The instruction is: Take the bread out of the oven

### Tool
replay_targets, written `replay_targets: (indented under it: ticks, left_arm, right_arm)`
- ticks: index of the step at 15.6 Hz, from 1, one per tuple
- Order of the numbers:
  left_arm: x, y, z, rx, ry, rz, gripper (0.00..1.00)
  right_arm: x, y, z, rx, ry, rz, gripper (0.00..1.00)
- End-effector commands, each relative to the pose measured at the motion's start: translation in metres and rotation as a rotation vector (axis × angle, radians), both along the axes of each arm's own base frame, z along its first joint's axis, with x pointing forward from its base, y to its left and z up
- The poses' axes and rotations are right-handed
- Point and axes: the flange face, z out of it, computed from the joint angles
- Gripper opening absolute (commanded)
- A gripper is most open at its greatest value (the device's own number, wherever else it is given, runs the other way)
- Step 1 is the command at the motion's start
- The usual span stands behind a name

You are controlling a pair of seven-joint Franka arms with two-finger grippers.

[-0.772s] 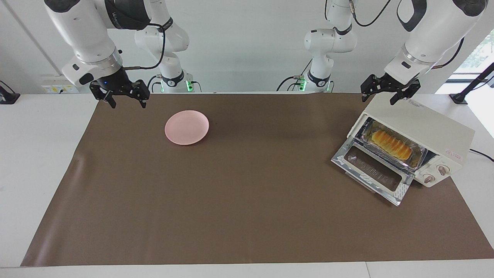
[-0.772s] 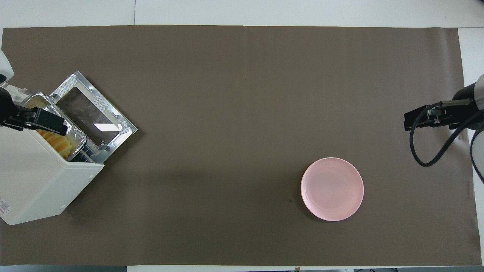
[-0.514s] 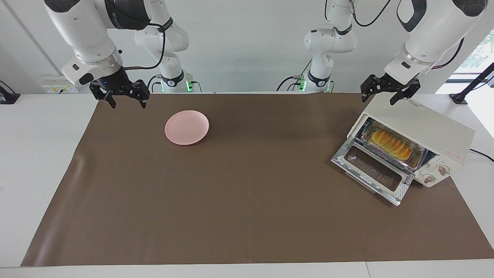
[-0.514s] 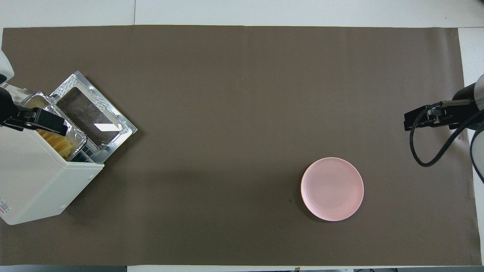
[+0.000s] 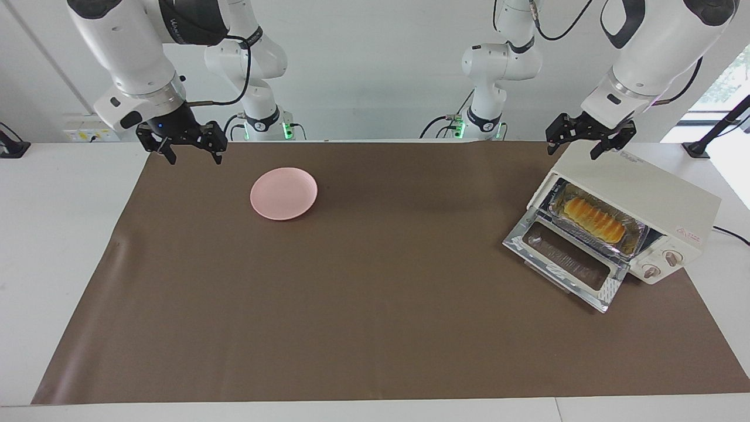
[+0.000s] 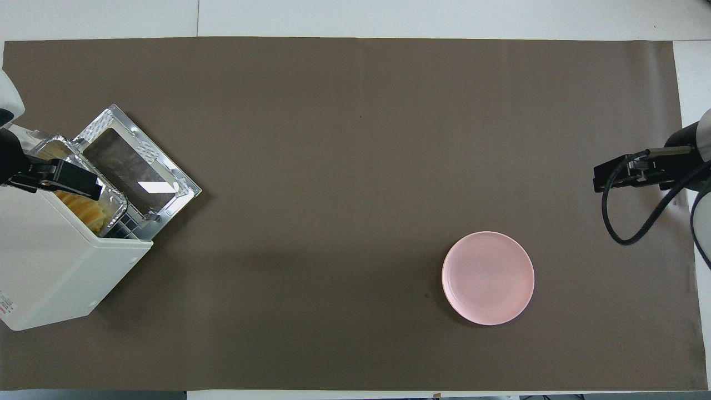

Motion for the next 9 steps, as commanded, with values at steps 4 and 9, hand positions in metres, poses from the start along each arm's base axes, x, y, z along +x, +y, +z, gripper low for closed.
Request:
replay_targets:
  ticks: [4, 9]
  left_arm:
    - [-0.0096, 0.0015, 0.0027, -0.001, 0.002, 0.015, 1.00]
    - [-0.0048, 0.0002, -0.0013, 0.054, 0.007, 0.081, 1.00]
  right_arm:
    - [-0.0031, -0.0030, 0.0032, -0.008, 0.005, 0.013, 1.00]
    - [-0.0031, -0.0030, 0.0032, -0.008, 0.005, 0.013, 1.00]
